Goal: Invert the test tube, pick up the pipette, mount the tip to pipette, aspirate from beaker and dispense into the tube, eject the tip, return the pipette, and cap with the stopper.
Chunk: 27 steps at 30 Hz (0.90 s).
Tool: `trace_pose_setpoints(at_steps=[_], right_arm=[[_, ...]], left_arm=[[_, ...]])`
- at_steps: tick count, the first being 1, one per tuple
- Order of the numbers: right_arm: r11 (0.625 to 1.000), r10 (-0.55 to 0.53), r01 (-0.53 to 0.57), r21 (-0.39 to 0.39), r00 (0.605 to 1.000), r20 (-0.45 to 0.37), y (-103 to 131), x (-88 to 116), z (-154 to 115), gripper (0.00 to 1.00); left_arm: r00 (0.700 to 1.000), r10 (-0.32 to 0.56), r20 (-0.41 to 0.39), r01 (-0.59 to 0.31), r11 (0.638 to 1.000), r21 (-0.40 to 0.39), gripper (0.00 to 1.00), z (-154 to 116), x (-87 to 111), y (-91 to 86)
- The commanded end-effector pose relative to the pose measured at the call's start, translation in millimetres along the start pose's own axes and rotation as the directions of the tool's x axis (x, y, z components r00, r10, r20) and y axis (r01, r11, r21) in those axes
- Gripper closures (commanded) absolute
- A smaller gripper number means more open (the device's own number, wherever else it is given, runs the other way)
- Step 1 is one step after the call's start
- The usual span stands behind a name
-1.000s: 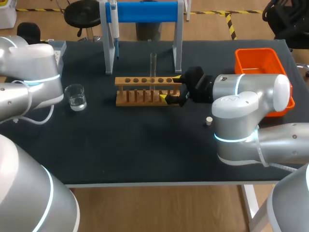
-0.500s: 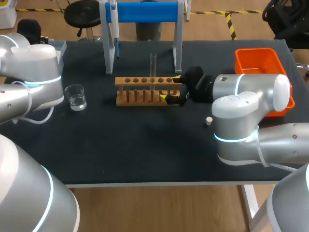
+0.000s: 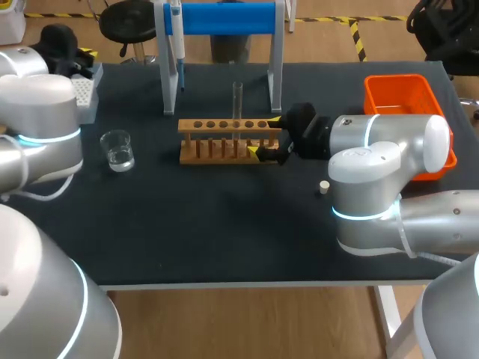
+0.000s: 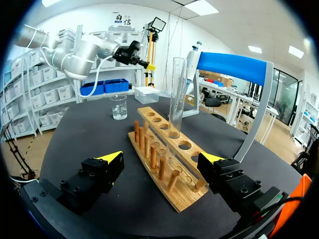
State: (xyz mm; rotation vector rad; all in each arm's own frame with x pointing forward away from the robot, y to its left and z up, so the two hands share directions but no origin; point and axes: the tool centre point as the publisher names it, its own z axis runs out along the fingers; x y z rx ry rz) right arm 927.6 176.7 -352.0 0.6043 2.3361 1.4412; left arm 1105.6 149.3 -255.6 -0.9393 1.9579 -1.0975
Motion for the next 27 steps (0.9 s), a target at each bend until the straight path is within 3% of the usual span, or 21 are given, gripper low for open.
trace_pose_setpoints(at_steps=[1, 17, 23, 27], right_arm=[[1.000, 0.000, 0.000, 0.003, 1.000, -0.004, 0, -1, -1, 0.00], [1.000, 0.000, 0.000, 0.003, 1.000, -0.004, 0, -1, -1, 0.00], [1.000, 0.000, 0.000, 0.003, 1.000, -0.004, 0, -1, -1, 0.00], [1.000, 0.000, 0.000, 0.003, 1.000, -0.004, 0, -1, -1, 0.00]], left_arm=[[0.920, 0.144, -0.365, -0.108, 0.987, 0.116, 1.00, -50, -0.6, -3.1], [0.920, 0.144, -0.365, -0.108, 0.987, 0.116, 1.00, -50, -0.6, -3.1], [0.863, 0.198, -0.464, -0.183, 0.980, 0.077, 1.00, -84, 38.5, -28.7], [0.846, 0.200, -0.494, -0.200, 0.978, 0.055, 1.00, -112, 69.8, -43.9]])
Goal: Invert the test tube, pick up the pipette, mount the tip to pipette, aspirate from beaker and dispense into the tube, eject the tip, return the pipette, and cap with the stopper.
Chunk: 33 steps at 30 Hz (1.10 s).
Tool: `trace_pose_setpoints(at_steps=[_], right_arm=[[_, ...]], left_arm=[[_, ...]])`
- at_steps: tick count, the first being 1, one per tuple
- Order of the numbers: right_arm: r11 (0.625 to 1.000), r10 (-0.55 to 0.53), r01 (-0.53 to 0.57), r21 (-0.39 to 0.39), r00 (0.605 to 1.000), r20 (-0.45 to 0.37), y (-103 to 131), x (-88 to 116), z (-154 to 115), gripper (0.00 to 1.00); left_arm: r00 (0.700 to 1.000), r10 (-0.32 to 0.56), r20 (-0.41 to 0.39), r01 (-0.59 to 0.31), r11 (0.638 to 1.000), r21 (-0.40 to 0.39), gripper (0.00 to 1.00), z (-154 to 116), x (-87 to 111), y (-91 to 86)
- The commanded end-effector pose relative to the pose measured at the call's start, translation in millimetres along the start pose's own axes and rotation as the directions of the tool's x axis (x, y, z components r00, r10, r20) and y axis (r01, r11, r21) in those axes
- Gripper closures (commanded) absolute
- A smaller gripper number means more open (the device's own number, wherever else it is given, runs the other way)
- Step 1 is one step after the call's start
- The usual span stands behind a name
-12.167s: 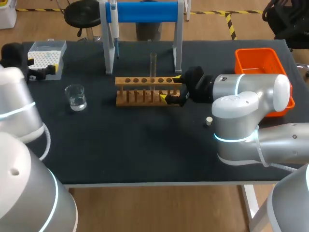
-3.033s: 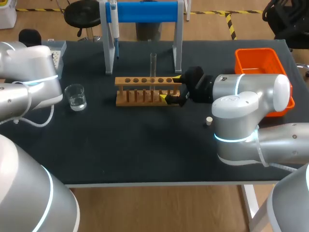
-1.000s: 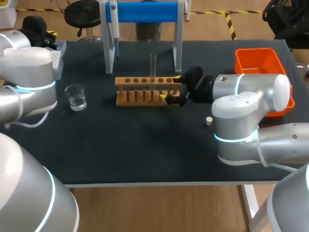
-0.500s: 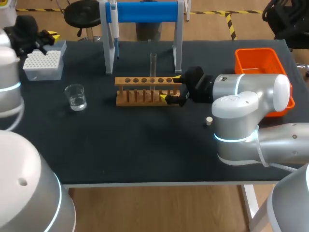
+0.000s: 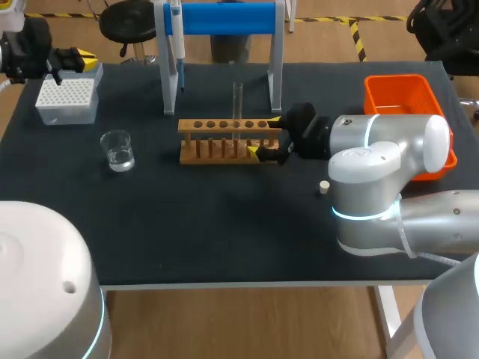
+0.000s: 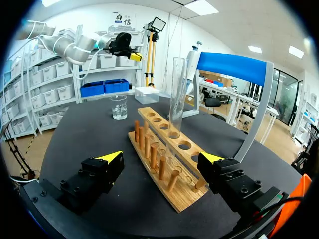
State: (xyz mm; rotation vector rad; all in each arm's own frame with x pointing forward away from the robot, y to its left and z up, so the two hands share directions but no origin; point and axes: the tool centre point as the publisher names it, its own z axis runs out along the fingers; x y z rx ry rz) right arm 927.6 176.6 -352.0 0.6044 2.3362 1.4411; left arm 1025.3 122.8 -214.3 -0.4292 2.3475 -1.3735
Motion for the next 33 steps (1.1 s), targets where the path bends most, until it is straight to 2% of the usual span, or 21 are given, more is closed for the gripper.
trace_pose_setpoints(at_steps=[1, 7, 11, 33], right_arm=[[1.000, 0.000, 0.000, 0.003, 1.000, -0.004, 0, -1, -1, 0.00], [1.000, 0.000, 0.000, 0.003, 1.000, -0.004, 0, -1, -1, 0.00], [1.000, 0.000, 0.000, 0.003, 1.000, -0.004, 0, -1, -1, 0.00], [1.000, 0.000, 0.000, 0.003, 1.000, -0.004, 0, -1, -1, 0.00]], left_arm=[[1.000, -0.008, -0.010, 0.008, 0.997, -0.075, 1.00, -27, 38.8, -30.3], [0.999, -0.027, -0.038, 0.022, 0.993, -0.120, 1.00, -27, 86.3, -62.2], [0.995, -0.080, -0.063, 0.071, 0.988, -0.137, 1.00, -22, 115.7, -79.2], [0.995, -0.080, -0.063, 0.071, 0.988, -0.137, 1.00, -22, 115.7, -79.2]])
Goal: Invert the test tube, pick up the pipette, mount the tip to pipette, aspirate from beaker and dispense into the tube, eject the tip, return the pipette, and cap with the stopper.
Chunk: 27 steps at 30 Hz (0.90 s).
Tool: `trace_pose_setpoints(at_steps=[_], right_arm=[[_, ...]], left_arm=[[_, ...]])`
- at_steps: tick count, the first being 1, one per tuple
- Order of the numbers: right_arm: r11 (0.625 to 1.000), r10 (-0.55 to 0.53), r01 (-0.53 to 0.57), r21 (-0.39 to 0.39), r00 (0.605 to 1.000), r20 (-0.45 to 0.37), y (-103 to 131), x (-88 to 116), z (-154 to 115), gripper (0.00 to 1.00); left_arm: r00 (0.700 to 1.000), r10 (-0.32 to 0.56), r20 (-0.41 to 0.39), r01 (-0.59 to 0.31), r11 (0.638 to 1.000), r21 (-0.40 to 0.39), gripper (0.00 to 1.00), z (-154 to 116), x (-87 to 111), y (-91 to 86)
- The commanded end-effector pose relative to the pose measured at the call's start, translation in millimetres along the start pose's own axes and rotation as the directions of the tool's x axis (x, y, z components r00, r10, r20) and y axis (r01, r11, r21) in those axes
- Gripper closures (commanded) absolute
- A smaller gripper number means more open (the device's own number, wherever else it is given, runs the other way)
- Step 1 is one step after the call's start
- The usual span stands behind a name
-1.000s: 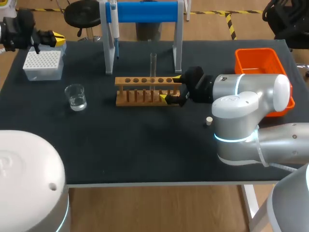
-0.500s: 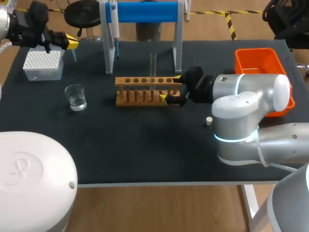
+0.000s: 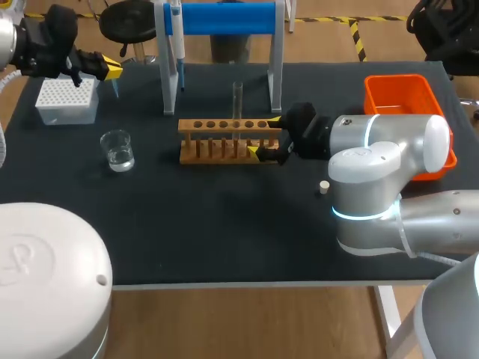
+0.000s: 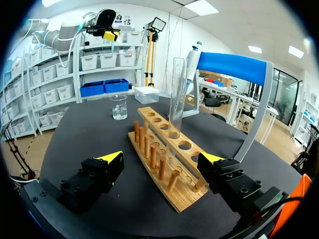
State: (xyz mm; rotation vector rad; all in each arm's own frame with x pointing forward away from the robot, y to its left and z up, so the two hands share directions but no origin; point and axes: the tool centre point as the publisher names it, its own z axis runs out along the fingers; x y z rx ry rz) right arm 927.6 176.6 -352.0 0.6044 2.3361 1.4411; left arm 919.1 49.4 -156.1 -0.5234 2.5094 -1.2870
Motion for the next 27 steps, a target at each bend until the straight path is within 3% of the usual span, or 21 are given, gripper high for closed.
trace_pose_setpoints(at_steps=[1, 2, 9, 20, 27], right_arm=[[1.000, 0.000, 0.000, 0.003, 1.000, -0.004, 0, -1, -1, 0.00], [1.000, 0.000, 0.000, 0.003, 1.000, -0.004, 0, -1, -1, 0.00], [1.000, 0.000, 0.000, 0.003, 1.000, -0.004, 0, -1, -1, 0.00], [1.000, 0.000, 0.000, 0.003, 1.000, -0.004, 0, -1, -1, 0.00], [1.000, 0.000, 0.000, 0.003, 1.000, -0.004, 0, -1, -1, 0.00]], left_arm=[[0.999, 0.025, -0.023, -0.025, 1.000, 0.003, 1.00, 0, 6.0, -7.0], [0.998, 0.038, -0.051, -0.040, 0.999, -0.034, 1.00, 5, 12.3, -13.4], [0.985, 0.054, -0.163, -0.063, 0.997, -0.050, 1.00, 28, 74.0, -45.4], [0.986, 0.044, -0.163, -0.056, 0.996, -0.068, 1.00, 48, 145.7, -88.6], [0.976, 0.094, -0.195, -0.097, 0.995, -0.005, 1.00, 70, 179.0, -112.3]])
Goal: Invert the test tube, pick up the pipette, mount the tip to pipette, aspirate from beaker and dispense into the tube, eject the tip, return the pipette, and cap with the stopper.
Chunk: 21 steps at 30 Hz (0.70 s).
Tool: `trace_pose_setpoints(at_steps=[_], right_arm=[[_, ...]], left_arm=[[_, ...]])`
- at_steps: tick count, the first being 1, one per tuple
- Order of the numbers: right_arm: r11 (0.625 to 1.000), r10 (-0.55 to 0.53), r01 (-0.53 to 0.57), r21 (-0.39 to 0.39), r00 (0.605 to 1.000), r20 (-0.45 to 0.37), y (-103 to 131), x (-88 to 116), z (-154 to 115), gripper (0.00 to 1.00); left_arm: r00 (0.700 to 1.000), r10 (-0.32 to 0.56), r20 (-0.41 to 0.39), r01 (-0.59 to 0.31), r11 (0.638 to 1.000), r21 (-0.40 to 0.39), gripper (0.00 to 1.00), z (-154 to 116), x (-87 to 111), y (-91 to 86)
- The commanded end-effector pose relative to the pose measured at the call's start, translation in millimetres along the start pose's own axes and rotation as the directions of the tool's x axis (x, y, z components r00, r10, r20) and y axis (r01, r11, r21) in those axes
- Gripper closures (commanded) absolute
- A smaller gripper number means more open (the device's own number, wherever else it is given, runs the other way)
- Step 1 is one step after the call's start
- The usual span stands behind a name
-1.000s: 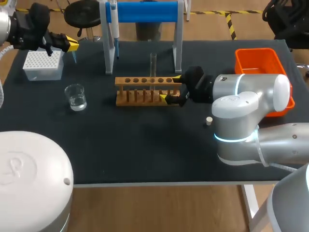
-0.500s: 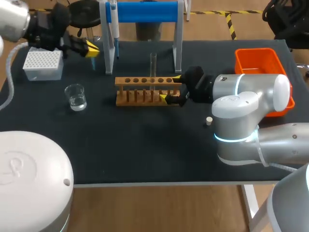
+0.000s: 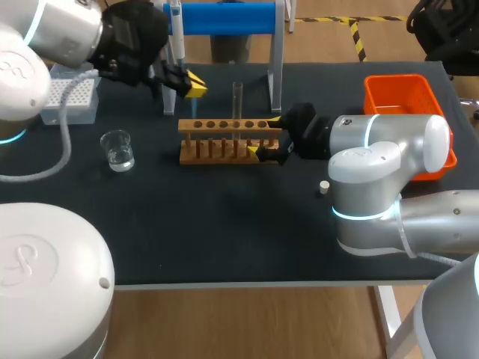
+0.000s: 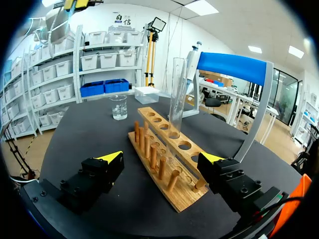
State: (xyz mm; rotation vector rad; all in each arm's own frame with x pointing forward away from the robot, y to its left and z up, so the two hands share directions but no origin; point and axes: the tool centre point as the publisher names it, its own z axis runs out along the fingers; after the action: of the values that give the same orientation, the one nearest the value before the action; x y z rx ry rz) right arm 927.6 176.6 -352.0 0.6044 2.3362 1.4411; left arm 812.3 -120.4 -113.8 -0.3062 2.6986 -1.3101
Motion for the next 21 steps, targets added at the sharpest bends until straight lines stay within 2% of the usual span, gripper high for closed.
trace_pose_setpoints(at_steps=[1, 6, 13, 21], right_arm=[[1.000, 0.000, 0.000, 0.003, 1.000, -0.004, 0, -1, -1, 0.00], [1.000, 0.000, 0.000, 0.003, 1.000, -0.004, 0, -1, -1, 0.00], [1.000, 0.000, 0.000, 0.003, 1.000, -0.004, 0, -1, -1, 0.00], [1.000, 0.000, 0.000, 0.003, 1.000, -0.004, 0, -1, -1, 0.00]], left_arm=[[1.000, 0.016, 0.000, -0.016, 0.999, 0.037, 1.00, 19, 11.8, -11.6], [0.999, 0.044, -0.025, -0.042, 0.996, 0.075, 1.00, 32, 20.5, -27.3], [0.996, 0.048, -0.080, -0.043, 0.997, 0.067, 1.00, 48, 25.1, -39.7], [0.990, 0.027, -0.141, -0.016, 0.997, 0.077, 1.00, 59, 27.9, -42.2]])
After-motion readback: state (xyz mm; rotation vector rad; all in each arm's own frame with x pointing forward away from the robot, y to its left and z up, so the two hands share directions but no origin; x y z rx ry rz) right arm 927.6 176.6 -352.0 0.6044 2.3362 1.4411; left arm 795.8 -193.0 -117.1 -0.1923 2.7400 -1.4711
